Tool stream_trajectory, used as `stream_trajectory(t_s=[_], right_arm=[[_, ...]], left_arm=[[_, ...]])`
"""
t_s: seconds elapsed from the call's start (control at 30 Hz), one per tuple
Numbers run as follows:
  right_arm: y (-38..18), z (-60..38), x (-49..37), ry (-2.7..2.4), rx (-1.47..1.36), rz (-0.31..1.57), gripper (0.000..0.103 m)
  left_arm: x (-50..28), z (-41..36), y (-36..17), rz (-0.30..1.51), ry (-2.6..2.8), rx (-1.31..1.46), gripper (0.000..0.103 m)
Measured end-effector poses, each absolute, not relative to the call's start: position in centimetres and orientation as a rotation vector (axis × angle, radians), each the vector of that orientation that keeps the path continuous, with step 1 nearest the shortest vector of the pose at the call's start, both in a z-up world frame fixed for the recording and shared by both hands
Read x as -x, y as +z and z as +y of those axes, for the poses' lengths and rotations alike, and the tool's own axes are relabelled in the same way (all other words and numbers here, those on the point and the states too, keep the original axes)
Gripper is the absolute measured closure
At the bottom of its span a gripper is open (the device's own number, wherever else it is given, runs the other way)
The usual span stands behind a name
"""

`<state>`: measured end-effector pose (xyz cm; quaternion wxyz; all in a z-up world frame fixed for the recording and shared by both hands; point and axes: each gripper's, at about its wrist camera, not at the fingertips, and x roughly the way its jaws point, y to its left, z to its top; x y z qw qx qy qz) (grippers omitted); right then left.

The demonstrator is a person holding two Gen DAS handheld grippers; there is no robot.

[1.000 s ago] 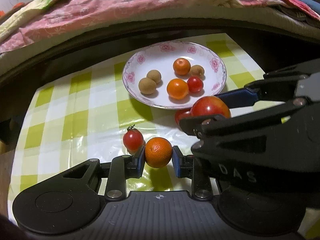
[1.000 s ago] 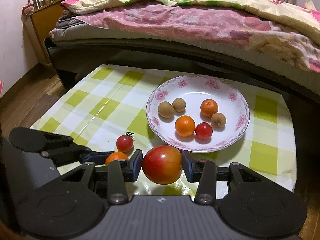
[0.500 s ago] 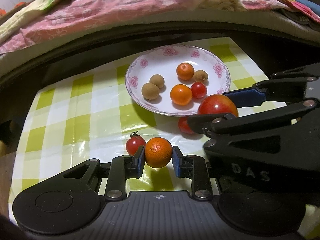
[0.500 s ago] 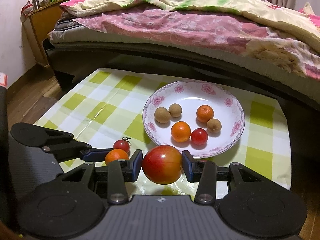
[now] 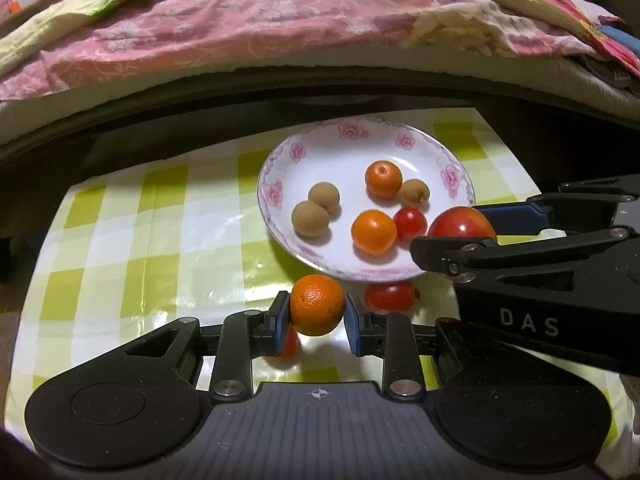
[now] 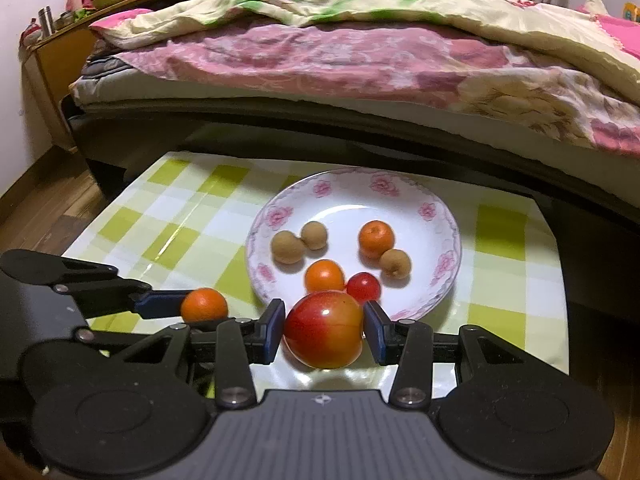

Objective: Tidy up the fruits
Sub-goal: 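Carry the tangerine and large tomato with both tools over the plate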

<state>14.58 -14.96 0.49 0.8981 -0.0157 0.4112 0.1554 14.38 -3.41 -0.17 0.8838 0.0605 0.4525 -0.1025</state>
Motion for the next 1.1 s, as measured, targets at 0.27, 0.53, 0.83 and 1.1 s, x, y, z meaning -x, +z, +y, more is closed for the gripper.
stream_trajectory(t_s=[0.27, 0.53, 0.83, 1.1], right_arm=[[-0.2, -16.9, -16.7, 0.268, -0.004, 0.863, 0.058], [-1.1, -17.7, -18.7, 0.266, -0.015, 0.872, 0.058], [-1.6, -17.1, -20.0, 0.271, 0.015, 0.859, 0.058], [-2.3, -16.5, -20.8, 0.266, 0.029, 0.869, 0.058]], left_arm=[[-16.6, -5.2, -0.4, 0.919, -0.234, -0.163, 0.067], [-18.2, -6.3, -1.7, 0.928, -0.257, -0.189, 0.067], [-19.5, -6.2, -2.5, 0.931, -0.246, -0.188, 0.067], [-20.1, -6.5, -3.0, 0.927, -0.237, -0.216, 0.066]])
